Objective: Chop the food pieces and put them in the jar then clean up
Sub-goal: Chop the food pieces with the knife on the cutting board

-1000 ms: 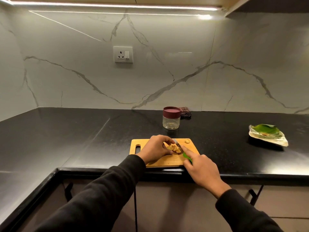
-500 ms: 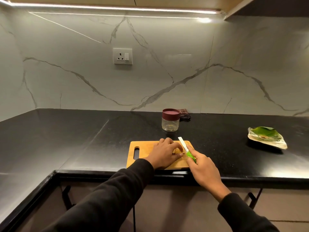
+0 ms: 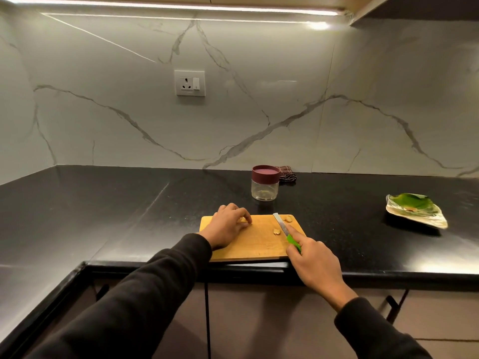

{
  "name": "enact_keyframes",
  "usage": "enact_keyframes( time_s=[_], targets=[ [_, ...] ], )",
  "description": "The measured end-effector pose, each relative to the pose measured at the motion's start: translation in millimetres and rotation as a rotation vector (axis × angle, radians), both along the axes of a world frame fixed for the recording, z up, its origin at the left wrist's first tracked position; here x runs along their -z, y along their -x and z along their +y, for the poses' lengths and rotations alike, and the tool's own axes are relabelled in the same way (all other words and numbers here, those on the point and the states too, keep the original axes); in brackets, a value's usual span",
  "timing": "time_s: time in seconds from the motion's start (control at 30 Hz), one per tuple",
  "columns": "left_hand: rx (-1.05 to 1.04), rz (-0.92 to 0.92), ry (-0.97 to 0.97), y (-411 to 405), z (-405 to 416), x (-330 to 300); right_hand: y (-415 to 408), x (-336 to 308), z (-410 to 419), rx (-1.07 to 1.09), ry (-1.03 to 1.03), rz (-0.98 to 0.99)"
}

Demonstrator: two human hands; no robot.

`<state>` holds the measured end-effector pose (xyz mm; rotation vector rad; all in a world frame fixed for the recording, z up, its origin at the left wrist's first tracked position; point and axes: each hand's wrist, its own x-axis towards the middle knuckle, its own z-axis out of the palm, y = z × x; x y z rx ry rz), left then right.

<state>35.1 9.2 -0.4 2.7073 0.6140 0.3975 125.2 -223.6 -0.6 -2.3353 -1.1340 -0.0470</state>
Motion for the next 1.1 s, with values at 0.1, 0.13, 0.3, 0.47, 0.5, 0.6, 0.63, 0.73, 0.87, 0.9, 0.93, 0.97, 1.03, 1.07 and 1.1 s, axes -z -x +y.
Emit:
enact_keyframes(
  time_s=[0.1, 0.13, 0.3, 0.47, 0.5, 0.6, 0.63, 0.73, 0.87, 0.9, 0.93, 0.97, 1.03, 1.07, 1.1],
  targets=[
    [-0.004, -0.015, 0.016, 3.0, 4.3, 2.3, 1.1, -0.3, 0.4, 0.008, 0.004, -0.001],
    [-0.005, -0.019, 0.016, 2.9, 4.4, 2.9, 1.4, -0.4, 0.5, 0.008, 0.005, -0.002],
    [0.022, -0.056, 0.086, 8.2, 5.8, -1.2, 2.3, -2.5, -1.2, 0.004, 0.004, -0.006],
    [-0.023, -0.204, 0.066, 14.0, 10.2, -9.5, 0.4, -1.5, -0.6, 0.018, -0.009, 0.016],
    [-0.036, -0.243, 0.066, 13.7, 8.6, -12.2, -1.1, -0.8, -0.5, 0.016, -0.021, 0.040],
    [-0.001, -0.258, 0.033, 8.0, -6.7, -20.4, -4.9, 0.3, -0.2, 0.002, -0.065, 0.109],
    [0.033, -0.236, -0.001, 4.3, -14.6, -21.8, -6.0, 0.8, -0.2, -0.004, -0.082, 0.131],
    [0.132, -0.151, -0.098, -9.6, -36.7, -20.1, -7.1, 1.1, -1.3, -0.010, -0.134, 0.168],
    [0.195, -0.060, -0.154, -26.6, -56.1, -9.6, -8.2, 2.7, -1.9, -0.013, -0.161, 0.178],
    [0.209, -0.047, -0.155, -29.1, -59.4, -7.7, -8.7, 3.1, -1.8, -0.010, -0.159, 0.181],
    [0.223, -0.046, -0.152, -31.0, -61.6, -6.7, -8.8, 3.3, -1.7, -0.007, -0.157, 0.184],
    [0.232, -0.051, -0.147, -31.9, -62.9, -5.9, -8.3, 3.4, -1.9, -0.007, -0.154, 0.186],
    [0.235, -0.076, -0.132, -30.4, -62.8, -6.2, -6.7, 2.0, -2.8, -0.003, -0.140, 0.175],
    [0.233, -0.089, -0.125, -28.3, -61.0, -5.8, -5.0, 0.3, -3.6, 0.002, -0.127, 0.166],
    [0.228, -0.102, -0.124, -25.3, -59.1, -5.0, -3.3, -1.3, -4.1, 0.006, -0.116, 0.157]
  ],
)
